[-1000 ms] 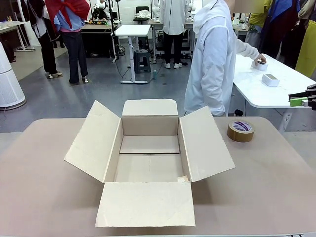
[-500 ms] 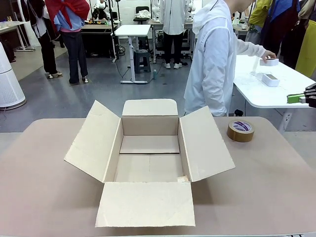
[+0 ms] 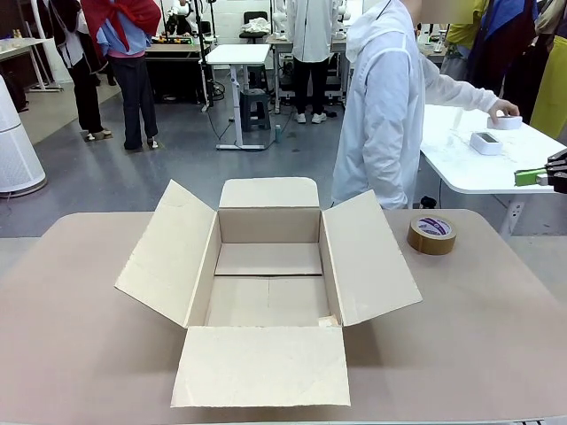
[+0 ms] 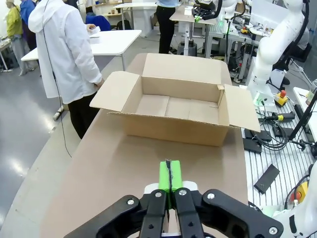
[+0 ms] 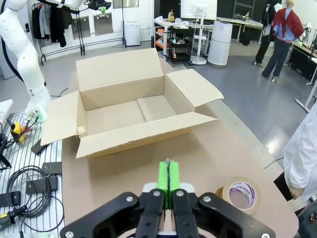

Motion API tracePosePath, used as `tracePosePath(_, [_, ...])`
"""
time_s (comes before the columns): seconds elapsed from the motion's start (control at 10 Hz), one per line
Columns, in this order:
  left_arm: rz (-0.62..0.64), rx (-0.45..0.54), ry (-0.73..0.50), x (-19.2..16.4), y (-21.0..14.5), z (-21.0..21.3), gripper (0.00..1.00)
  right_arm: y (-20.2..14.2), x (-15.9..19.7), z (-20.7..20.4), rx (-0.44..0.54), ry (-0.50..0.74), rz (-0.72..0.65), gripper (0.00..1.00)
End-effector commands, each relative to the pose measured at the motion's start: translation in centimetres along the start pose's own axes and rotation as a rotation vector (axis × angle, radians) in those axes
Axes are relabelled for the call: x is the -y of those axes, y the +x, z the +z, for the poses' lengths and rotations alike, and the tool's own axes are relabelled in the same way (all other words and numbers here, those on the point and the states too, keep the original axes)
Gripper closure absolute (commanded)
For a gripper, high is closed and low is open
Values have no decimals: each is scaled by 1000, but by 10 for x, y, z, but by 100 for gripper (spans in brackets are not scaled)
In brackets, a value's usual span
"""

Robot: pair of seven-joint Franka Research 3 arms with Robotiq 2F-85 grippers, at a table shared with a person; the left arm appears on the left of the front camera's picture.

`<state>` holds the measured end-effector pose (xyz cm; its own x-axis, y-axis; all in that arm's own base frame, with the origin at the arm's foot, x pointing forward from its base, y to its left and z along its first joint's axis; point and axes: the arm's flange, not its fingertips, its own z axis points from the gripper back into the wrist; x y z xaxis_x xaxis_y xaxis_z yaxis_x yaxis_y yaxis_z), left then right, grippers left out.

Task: Wrap the clocks to prevent damage.
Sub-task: Open the side flaps of the Package Box.

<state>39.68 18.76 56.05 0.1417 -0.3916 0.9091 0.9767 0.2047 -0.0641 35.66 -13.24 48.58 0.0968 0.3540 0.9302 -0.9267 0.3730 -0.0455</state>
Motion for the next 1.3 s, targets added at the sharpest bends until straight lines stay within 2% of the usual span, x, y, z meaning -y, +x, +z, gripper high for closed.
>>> tracePosePath(0.0, [-6,2,-1,1,0,1,100,-1,0,1,5,-4,-3,100])
tracePosePath(0.4, [0,0,0,0,0,0,99,0,0,0,0,0,0,99])
tracePosePath(0.5, [0,-116,8,-6,14,-13,100,26,3,-14,-62,-40,9,99])
tracePosePath(0.6, [-28,-253,0,-17,41,-29,100,77,10,-39,-128,-52,34,99])
tracePosePath(0.8, [-46,-487,-83,-44,98,-73,100,144,31,-86,-232,-86,-9,99])
tracePosePath(0.9, [-55,-595,-155,-52,120,-105,100,168,34,-116,-280,-61,-49,99])
tracePosePath(1.0, [-43,-707,-210,-55,137,-143,100,183,31,-151,-337,-33,-62,99])
tracePosePath(1.2, [-36,-891,-246,-51,164,-216,100,179,15,-219,-539,-35,-66,99])
